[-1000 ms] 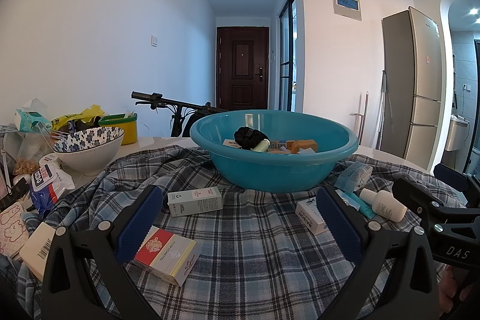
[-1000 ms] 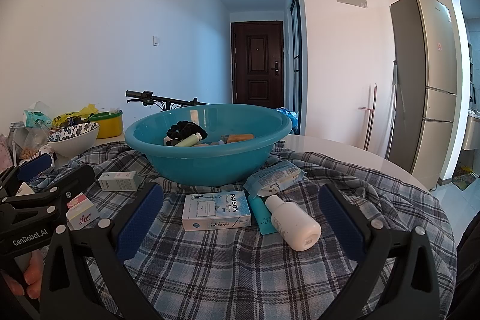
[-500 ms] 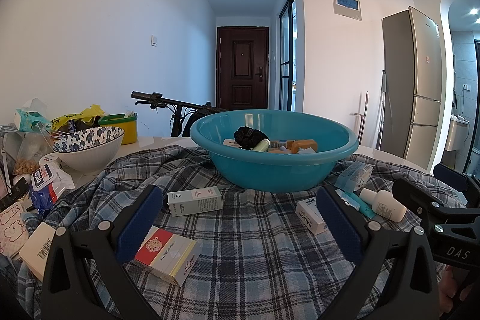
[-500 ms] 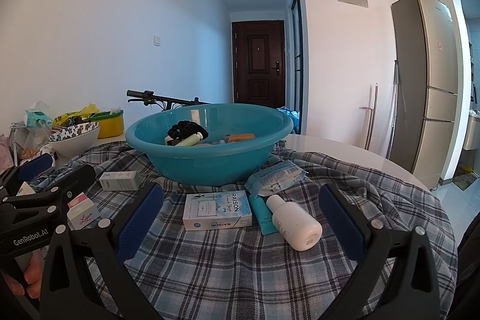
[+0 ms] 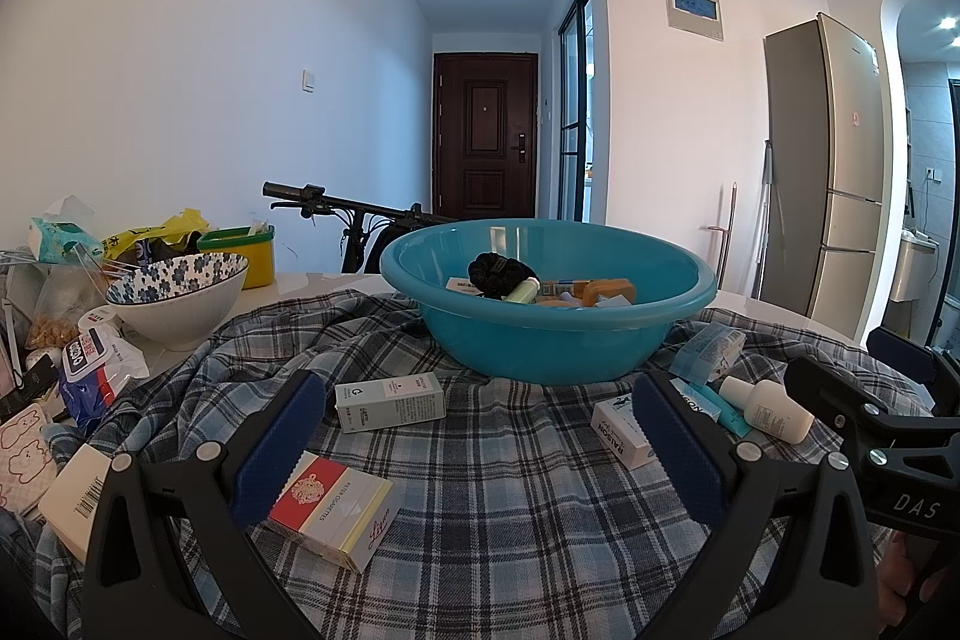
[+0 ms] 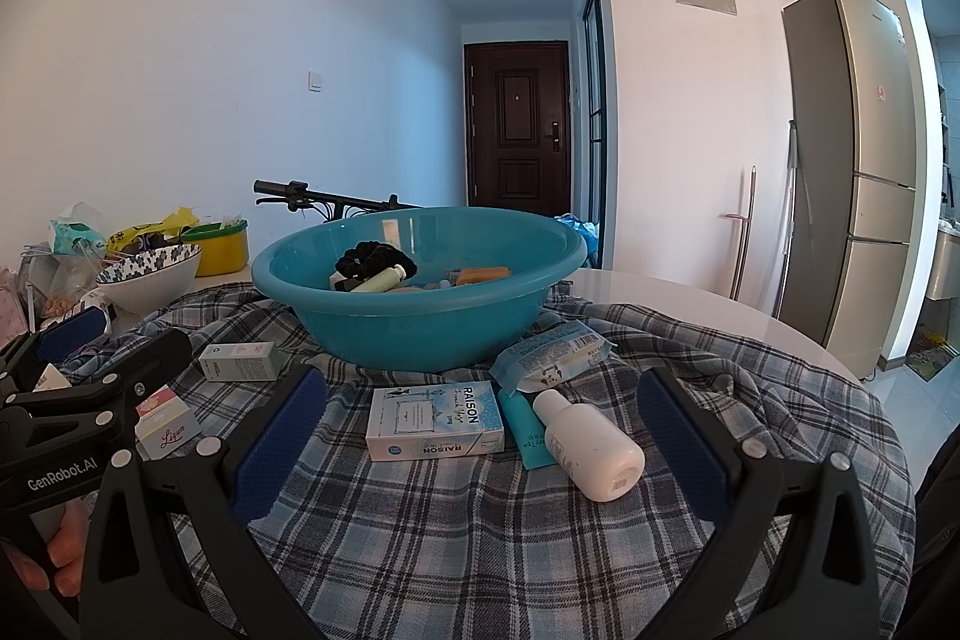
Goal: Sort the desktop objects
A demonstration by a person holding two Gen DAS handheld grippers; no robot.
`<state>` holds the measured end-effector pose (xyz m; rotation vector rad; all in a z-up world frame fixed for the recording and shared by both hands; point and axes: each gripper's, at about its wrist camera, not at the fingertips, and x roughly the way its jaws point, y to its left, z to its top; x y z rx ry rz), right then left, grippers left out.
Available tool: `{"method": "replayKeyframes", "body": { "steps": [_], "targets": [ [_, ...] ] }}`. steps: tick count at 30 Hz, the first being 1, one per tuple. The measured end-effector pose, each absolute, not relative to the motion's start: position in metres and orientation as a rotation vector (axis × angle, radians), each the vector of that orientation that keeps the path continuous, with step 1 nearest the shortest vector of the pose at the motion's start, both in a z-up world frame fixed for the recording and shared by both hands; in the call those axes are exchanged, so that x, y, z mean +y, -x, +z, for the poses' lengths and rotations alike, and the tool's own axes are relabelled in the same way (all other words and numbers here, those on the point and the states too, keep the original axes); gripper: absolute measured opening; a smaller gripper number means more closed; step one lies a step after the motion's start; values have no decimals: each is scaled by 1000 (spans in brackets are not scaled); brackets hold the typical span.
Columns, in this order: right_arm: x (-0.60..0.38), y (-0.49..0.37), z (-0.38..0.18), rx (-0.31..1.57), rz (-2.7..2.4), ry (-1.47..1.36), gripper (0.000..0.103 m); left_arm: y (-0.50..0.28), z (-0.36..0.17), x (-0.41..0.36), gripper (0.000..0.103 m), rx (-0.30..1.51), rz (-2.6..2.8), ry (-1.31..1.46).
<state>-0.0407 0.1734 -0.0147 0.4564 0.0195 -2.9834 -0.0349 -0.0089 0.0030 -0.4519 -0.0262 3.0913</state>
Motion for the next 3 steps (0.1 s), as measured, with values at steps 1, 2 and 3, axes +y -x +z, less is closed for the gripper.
{"method": "replayKeyframes", "body": {
  "steps": [1, 2, 3],
  "targets": [
    [173, 41, -15, 19, -2983, -456, 103, 35, 3, -9, 103, -26, 3091, 452],
    [173, 41, -15, 19, -2983, -456, 103, 35, 3, -9, 103, -26, 3091, 452],
    [173, 41, -15, 19, -2983, -456, 103, 35, 3, -9, 103, -26, 3091, 452]
  ]
}}
